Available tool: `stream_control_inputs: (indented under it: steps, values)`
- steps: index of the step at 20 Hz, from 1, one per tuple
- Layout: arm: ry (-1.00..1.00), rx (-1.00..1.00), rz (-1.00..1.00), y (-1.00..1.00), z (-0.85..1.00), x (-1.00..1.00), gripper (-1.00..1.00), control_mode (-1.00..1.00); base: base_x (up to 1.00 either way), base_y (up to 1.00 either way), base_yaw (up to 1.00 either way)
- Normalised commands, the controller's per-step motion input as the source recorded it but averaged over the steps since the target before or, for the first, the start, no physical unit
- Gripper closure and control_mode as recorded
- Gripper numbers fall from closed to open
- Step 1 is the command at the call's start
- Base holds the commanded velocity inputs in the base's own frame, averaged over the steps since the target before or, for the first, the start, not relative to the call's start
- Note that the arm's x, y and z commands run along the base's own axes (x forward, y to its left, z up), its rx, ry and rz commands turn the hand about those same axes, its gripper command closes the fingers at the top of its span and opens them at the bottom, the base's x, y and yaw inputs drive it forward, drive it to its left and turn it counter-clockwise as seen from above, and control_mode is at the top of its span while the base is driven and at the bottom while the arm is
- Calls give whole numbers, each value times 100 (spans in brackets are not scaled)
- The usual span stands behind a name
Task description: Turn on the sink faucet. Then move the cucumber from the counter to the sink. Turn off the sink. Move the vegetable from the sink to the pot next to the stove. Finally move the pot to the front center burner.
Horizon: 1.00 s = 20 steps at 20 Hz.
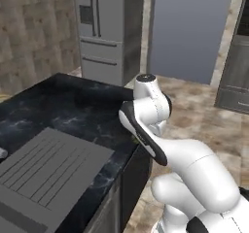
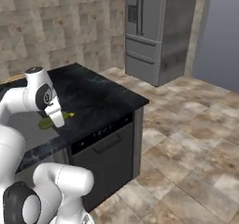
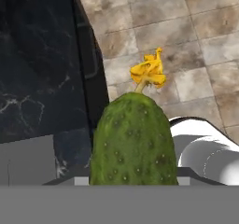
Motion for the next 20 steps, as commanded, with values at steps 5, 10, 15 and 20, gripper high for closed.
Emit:
stream_control_inputs:
  steps: [5,10,15,20]
  values:
    - [0,0,0,0,0,0,100,100,0,-26,-62]
    - [0,0,0,0,0,0,100,100,0,-25,-61]
    - [0,0,0,0,0,0,100,100,0,-24,-60]
    - [0,0,0,0,0,0,100,100,0,-24,-59]
